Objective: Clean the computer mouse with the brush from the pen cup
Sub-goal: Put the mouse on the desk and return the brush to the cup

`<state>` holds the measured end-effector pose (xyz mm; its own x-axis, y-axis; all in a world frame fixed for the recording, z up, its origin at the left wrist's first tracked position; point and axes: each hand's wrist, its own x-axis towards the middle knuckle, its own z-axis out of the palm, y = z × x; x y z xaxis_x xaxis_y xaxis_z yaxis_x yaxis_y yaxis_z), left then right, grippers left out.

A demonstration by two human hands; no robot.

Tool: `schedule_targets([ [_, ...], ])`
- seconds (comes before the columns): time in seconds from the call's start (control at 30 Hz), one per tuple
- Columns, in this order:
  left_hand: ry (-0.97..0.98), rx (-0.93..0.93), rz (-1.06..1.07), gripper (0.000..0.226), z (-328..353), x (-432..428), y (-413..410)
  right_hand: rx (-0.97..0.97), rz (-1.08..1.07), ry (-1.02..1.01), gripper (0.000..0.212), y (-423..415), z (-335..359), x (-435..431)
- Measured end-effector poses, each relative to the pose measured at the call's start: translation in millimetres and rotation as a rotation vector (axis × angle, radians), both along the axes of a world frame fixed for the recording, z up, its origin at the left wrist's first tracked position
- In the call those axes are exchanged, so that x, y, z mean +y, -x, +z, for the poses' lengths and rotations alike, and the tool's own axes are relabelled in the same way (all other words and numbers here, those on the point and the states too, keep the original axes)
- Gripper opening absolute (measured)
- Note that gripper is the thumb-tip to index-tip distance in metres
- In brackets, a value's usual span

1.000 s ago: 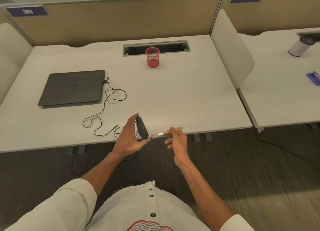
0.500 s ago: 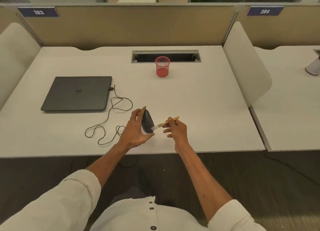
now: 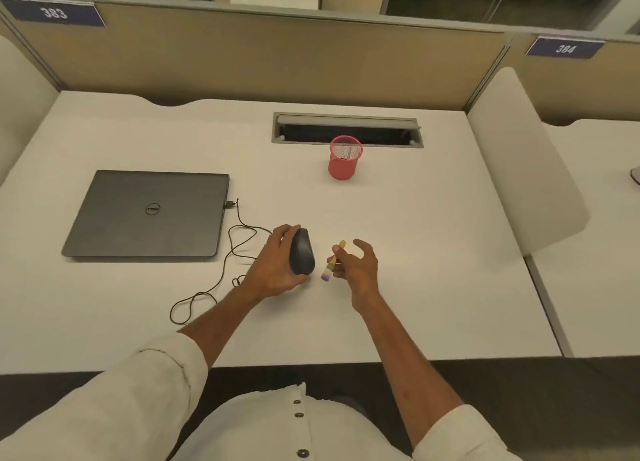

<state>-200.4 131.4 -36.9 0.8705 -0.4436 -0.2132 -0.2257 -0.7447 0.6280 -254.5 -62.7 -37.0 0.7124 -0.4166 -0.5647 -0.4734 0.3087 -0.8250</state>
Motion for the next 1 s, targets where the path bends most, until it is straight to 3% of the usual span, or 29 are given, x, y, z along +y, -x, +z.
schedule_targets([
  [0.17, -0.022, 0.044, -0.06, 0.118, -3, -2, -25, -0.025, 0.065, 0.053, 0.021, -19, -1, 1],
  [0.37, -0.043, 0.058, -0.073, 0.12, -10, -8, -49, -0.003, 0.081, -0.083, 0.011, -35, -1, -4],
  [0.57, -0.112, -0.011, -0.127, 0.121, -20, -11, -65, -0.049, 0.14, -0.142, 0.019, -46, -2, -21],
  [0.7, -0.122, -0.013, -0.158, 0.12, -23, -12, -70, -0.088, 0.2, -0.08, 0.032, -56, -5, -28],
  [0.9, -0.115, 0.001, -0.165, 0.123, -25, -10, -71, -0.121, 0.305, 0.139, 0.022, -64, -15, -30],
  [1.0, -0.067, -0.019, -0.11, 0.11, -24, -10, -71, -0.148, 0.342, 0.22, 0.017, -68, -16, -31],
])
